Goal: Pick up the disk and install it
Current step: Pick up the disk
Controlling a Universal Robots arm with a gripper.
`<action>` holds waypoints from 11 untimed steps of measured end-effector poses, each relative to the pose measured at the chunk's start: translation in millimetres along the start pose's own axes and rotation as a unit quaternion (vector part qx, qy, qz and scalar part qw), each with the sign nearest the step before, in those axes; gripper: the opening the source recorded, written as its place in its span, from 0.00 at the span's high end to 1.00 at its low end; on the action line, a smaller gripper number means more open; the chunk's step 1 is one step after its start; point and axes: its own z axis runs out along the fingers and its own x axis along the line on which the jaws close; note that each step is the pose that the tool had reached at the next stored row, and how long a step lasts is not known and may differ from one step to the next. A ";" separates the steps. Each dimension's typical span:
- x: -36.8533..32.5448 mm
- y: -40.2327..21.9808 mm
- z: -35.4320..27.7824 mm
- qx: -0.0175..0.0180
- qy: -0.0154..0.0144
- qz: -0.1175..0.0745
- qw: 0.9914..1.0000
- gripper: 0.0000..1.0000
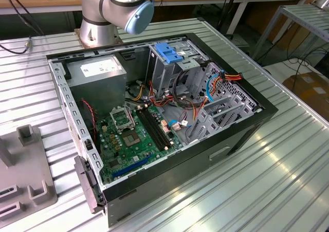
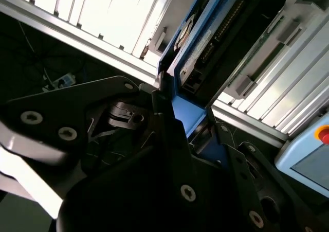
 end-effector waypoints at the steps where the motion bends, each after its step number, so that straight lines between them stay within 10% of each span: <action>1: 0.0 0.0 -5.4 0.000 0.000 0.000 1.000 0.63; 11: 0.2 -0.2 -51.2 0.000 0.000 0.000 1.000 0.63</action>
